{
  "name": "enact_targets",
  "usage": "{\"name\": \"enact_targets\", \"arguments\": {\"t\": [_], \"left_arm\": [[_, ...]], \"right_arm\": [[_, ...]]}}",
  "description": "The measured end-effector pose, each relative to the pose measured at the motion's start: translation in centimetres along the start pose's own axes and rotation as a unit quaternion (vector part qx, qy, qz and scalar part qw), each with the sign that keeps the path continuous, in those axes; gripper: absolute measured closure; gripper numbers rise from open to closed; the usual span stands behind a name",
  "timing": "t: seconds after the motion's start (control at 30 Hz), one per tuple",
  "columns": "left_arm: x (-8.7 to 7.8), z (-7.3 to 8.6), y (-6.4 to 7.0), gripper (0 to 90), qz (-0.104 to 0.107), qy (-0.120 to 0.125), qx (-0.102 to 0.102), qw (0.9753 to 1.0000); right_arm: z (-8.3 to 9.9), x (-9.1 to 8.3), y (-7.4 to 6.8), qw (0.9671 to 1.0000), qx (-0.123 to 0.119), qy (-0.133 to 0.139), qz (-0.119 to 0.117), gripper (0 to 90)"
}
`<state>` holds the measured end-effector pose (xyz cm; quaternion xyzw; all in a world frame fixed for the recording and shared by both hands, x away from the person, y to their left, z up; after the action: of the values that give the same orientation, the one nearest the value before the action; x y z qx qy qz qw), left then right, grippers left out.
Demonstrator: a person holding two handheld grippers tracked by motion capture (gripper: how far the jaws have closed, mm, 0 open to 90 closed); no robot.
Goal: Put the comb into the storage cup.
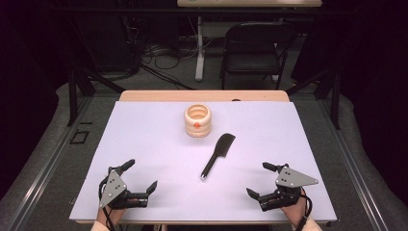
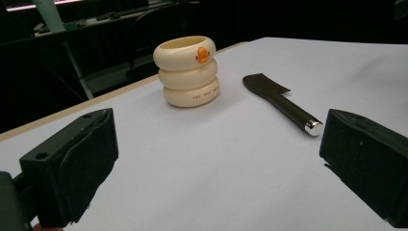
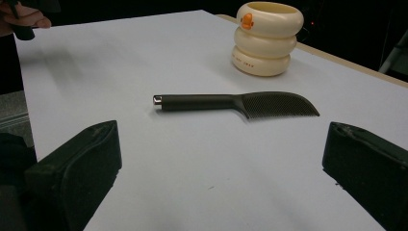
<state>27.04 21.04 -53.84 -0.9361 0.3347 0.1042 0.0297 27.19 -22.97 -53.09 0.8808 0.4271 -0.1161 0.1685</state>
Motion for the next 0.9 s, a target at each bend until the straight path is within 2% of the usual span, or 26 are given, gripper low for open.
{"name": "enact_targets", "arguments": {"t": [0.47,0.9], "left_arm": [[0.1,0.0,0.0,0.1,0.000,-0.002,0.000,1.0000],[0.1,0.1,0.0,0.1,-0.001,-0.005,0.000,1.0000]], "right_arm": [[-0.1,0.5,-0.3,1.0000,-0.001,-0.007,-0.005,0.0],[-0.4,1.9,-0.7,0.9996,-0.007,-0.023,-0.015,0.0]]}}
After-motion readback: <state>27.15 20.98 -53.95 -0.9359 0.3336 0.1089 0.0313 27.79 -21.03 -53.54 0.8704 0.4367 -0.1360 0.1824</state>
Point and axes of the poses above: each handheld gripper's, and its own axes: x roughly forward along the jaws, z roughly out of its underside, y roughly to its right, the point moved 3 cm from there along x, roughly forward along the jaws, and after that the axes turned 9 degrees about -x, right-handed, at the moved point
